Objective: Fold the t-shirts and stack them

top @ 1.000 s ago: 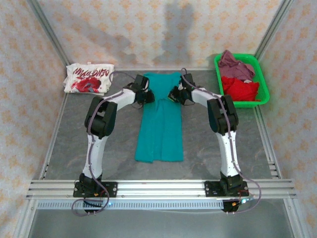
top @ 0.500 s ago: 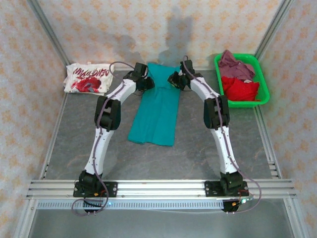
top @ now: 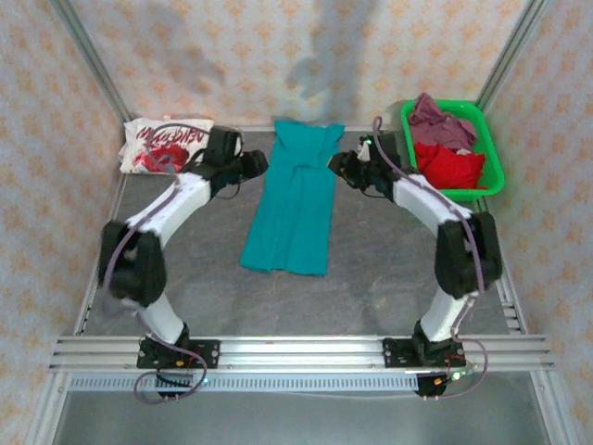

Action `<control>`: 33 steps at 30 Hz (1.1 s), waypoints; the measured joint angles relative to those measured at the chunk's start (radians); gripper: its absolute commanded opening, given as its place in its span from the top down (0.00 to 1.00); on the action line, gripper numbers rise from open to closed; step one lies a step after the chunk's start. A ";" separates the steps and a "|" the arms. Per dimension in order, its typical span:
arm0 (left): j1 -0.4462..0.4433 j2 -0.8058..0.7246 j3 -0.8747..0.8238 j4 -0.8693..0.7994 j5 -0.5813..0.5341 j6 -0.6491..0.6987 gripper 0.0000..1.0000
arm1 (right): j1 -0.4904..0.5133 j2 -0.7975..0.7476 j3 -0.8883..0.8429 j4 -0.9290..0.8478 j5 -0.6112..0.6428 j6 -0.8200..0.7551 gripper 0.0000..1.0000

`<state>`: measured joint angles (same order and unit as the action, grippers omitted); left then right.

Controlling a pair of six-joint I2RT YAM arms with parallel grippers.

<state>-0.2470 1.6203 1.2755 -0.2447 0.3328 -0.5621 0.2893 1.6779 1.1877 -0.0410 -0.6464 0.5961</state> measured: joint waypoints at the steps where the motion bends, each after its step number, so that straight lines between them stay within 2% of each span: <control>1: 0.000 -0.066 -0.062 0.016 -0.001 0.002 0.44 | 0.001 -0.043 -0.069 0.035 -0.004 0.002 0.59; 4: 0.000 -0.216 -0.253 0.020 0.001 0.034 0.45 | 0.008 -0.115 -0.271 0.130 -0.027 0.010 0.59; 7: 0.002 -0.240 -0.375 -0.012 0.004 0.052 0.47 | 0.031 -0.114 -0.407 0.162 -0.042 0.014 0.59; 13: 0.008 -0.288 -0.584 -0.074 0.039 0.055 0.51 | 0.075 -0.114 -0.491 0.234 -0.069 0.021 0.59; 24: 0.008 -0.304 -0.668 -0.066 0.110 0.047 0.53 | 0.075 -0.069 -0.486 0.365 -0.072 0.038 0.60; 33: -0.011 -0.217 -0.664 -0.029 0.130 0.053 0.55 | 0.075 -0.034 -0.478 0.380 -0.077 0.043 0.60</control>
<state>-0.2577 1.4036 0.6117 -0.2733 0.4629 -0.5095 0.3641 1.6436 0.7094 0.3386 -0.7231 0.6395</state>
